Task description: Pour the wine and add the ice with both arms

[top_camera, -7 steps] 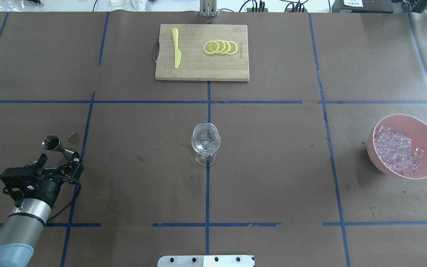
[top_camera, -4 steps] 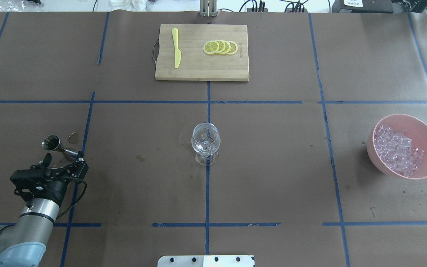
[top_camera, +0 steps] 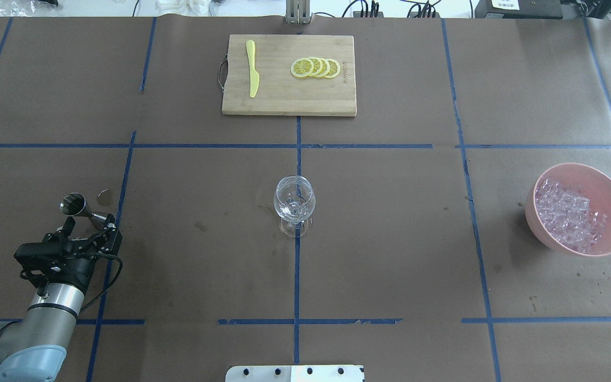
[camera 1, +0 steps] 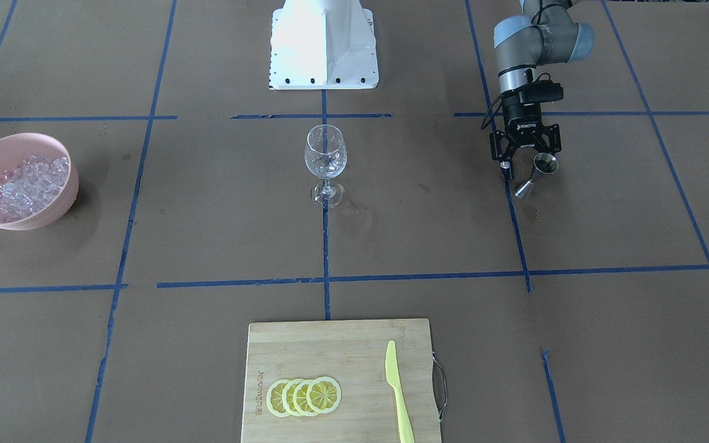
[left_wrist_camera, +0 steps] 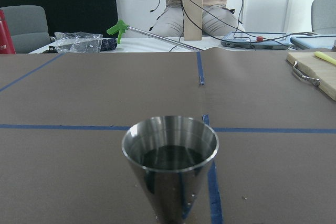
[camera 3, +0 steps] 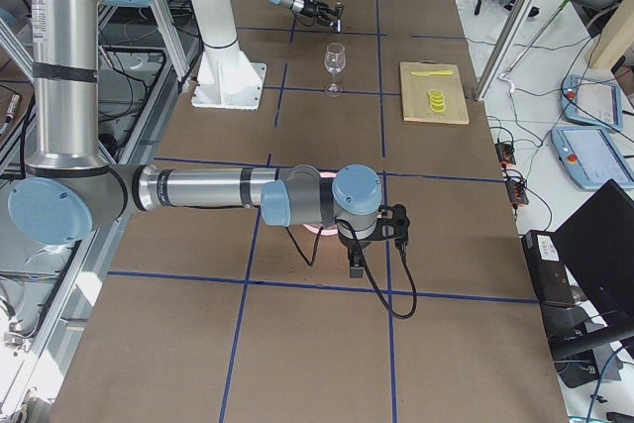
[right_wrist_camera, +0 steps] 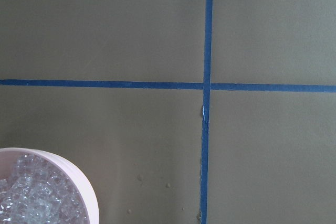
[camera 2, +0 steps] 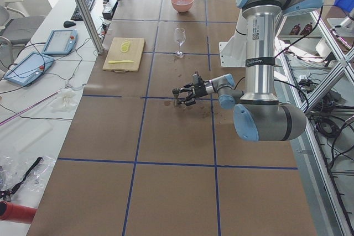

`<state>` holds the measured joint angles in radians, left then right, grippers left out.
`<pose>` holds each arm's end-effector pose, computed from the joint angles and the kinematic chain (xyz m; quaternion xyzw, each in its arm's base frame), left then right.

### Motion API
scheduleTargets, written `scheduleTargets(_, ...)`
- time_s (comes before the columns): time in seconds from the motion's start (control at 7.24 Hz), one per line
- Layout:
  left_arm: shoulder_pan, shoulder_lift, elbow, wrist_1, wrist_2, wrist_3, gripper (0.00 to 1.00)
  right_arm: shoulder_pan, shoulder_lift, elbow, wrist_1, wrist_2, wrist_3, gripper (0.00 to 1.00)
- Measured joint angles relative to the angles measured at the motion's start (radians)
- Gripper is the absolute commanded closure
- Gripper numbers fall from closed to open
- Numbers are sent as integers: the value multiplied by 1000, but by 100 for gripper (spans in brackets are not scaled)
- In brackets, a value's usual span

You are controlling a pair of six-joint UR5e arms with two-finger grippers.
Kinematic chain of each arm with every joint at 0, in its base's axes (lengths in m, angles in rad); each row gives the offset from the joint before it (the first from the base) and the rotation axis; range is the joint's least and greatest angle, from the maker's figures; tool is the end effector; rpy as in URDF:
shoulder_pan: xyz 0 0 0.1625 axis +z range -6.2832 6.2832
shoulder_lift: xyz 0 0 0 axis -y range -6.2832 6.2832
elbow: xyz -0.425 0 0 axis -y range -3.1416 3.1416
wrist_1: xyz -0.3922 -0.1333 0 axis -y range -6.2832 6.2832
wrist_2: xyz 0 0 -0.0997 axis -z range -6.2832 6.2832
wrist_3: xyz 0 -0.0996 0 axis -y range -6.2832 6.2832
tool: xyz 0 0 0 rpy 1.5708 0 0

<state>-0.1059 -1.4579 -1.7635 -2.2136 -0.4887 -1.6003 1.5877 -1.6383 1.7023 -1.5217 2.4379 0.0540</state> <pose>0.4229 -0.2674 0.5227 0.4930 0.2844 -0.2359 0.7877 0.0653 -0.4680 0.6142 0.0435 -0.4203 0.0084 0.9063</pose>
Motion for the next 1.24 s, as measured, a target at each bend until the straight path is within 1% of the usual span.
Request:
scheduleTargets(0.14, -5, 0, 2, 0, 0, 0, 18, 0, 0, 0, 0, 0, 0, 0)
scheduleTargets(0.28, -10, 0, 3, 0, 0, 0, 21, 0, 0, 0, 0, 0, 0, 0)
scheduleTargets(0.41, -17, -1, 3, 0, 0, 0, 27, 0, 0, 0, 0, 0, 0, 0)
scheduleTargets(0.55, -24, -3, 3, 0, -1, 1, 29, 0, 0, 0, 0, 0, 0, 0)
scheduleTargets(0.83, -36, -14, 6, 0, -1, 4, 36, 0, 0, -1, -1, 0, 0, 0)
scheduleTargets(0.97, -38, -16, 10, 0, -1, 4, 36, 0, -1, -2, -1, 0, 0, 0)
scheduleTargets(1.1, -40, -17, 20, 0, -1, 5, 40, 0, -1, -2, 0, 1, 0, 0)
scheduleTargets(1.24, -41, -18, 29, -1, -1, 5, 46, 0, -1, -2, 0, 1, 0, 0)
